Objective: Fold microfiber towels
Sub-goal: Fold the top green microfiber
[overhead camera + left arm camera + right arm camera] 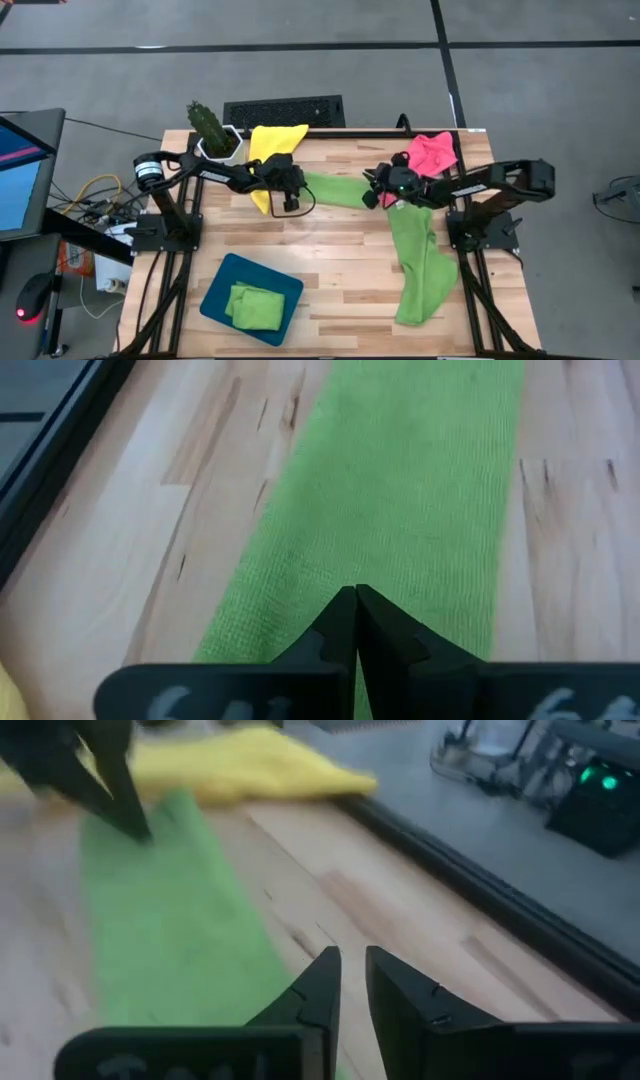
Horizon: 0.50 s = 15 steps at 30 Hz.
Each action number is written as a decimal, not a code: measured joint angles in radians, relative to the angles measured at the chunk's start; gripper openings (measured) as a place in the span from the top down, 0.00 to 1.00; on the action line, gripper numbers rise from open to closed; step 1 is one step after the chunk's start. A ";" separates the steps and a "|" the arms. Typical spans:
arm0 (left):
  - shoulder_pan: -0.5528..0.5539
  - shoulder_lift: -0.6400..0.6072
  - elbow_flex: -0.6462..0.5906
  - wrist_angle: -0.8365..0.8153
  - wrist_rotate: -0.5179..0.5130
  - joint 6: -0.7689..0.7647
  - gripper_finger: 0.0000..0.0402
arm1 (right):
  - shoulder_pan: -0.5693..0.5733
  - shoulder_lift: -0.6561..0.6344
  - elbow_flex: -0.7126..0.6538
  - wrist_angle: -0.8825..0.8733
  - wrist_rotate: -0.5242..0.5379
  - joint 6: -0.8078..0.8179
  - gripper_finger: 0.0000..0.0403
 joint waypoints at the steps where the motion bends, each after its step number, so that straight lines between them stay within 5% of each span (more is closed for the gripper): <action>1: 0.000 -0.005 0.000 0.012 0.000 -0.019 1.00 | 0.007 -0.001 0.000 0.019 -0.003 0.004 0.81; 8: 0.000 -0.022 0.000 0.211 0.067 -0.081 1.00 | 0.044 0.158 0.001 0.239 -0.016 -0.018 0.81; 15: 0.000 0.085 -0.001 0.192 0.042 -0.116 1.00 | 0.041 0.369 0.001 0.386 -0.030 0.036 0.81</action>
